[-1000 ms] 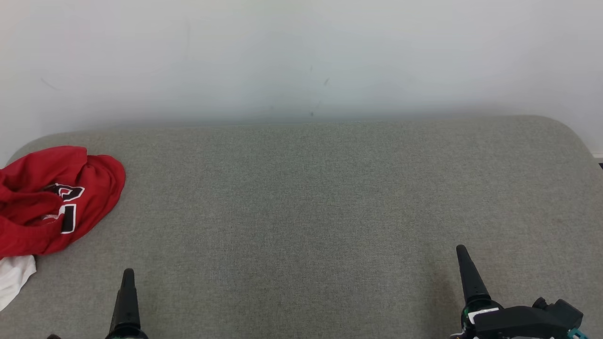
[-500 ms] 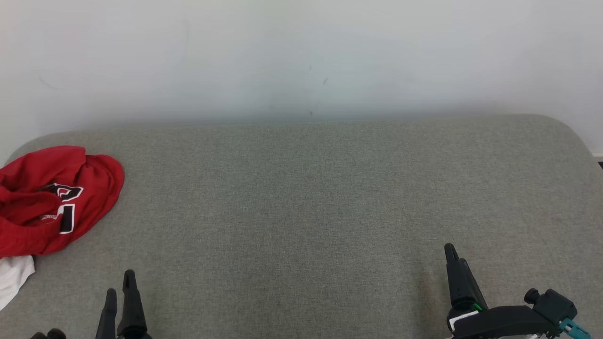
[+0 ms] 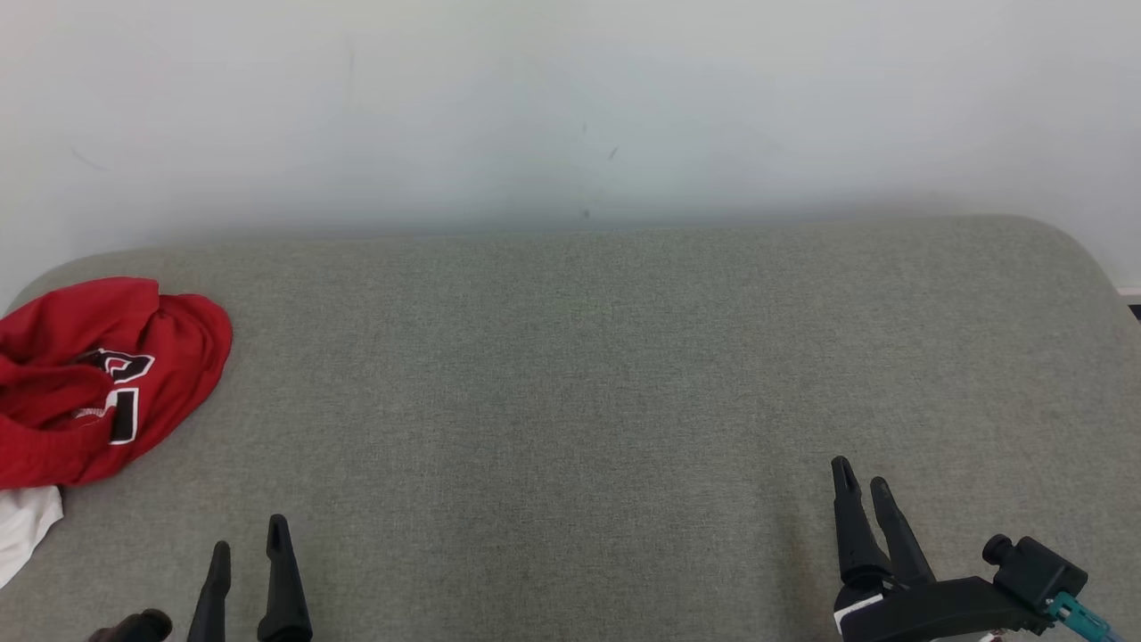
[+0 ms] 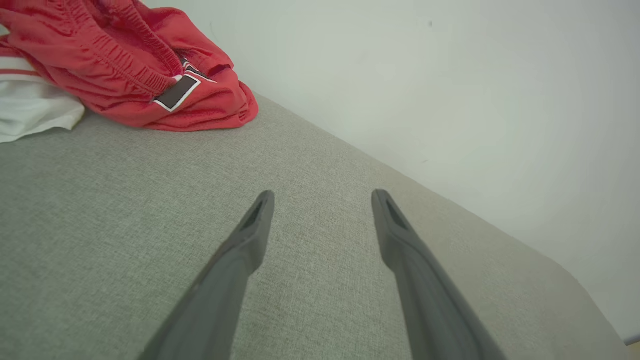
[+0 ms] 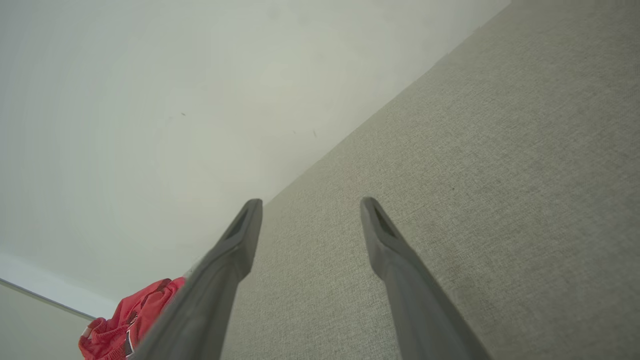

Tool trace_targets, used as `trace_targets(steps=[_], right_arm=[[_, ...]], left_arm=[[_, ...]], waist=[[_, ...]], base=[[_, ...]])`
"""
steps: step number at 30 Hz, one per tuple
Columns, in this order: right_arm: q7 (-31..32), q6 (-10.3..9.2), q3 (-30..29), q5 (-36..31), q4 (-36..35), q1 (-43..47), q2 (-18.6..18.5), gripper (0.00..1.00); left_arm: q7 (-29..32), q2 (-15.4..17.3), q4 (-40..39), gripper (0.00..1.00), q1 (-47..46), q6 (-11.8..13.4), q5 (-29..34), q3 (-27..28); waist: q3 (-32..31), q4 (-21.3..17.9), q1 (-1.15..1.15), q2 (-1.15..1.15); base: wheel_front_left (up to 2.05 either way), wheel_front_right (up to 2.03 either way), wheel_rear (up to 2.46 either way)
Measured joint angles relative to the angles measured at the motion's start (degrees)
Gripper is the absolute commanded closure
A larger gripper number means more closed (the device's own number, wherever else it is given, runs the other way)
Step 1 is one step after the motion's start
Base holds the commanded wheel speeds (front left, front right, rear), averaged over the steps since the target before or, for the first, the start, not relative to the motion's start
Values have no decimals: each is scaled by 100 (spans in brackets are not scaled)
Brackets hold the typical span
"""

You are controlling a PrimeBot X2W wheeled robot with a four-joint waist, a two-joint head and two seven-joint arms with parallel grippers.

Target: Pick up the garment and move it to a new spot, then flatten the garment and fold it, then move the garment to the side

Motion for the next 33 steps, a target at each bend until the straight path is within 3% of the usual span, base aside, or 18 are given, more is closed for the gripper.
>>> trace_targets(steps=[13,24,33], right_arm=[[-193,0,-4,-762,1,23,-2,0],[-334,0,20,-1384,-15,110,-3,0],[-449,0,15,-1900,-16,147,-4,0]], left_arm=[[-200,120,-10,0,37,-12,954,-170],[-352,232,-18,0,141,-248,1448,-298],[-454,244,-19,0,225,-265,1917,-244]], waist=[[-37,-7,0,0],[-67,4,0,0],[-91,28,0,0]], base=[[0,0,0],[0,0,0],[0,0,0]])
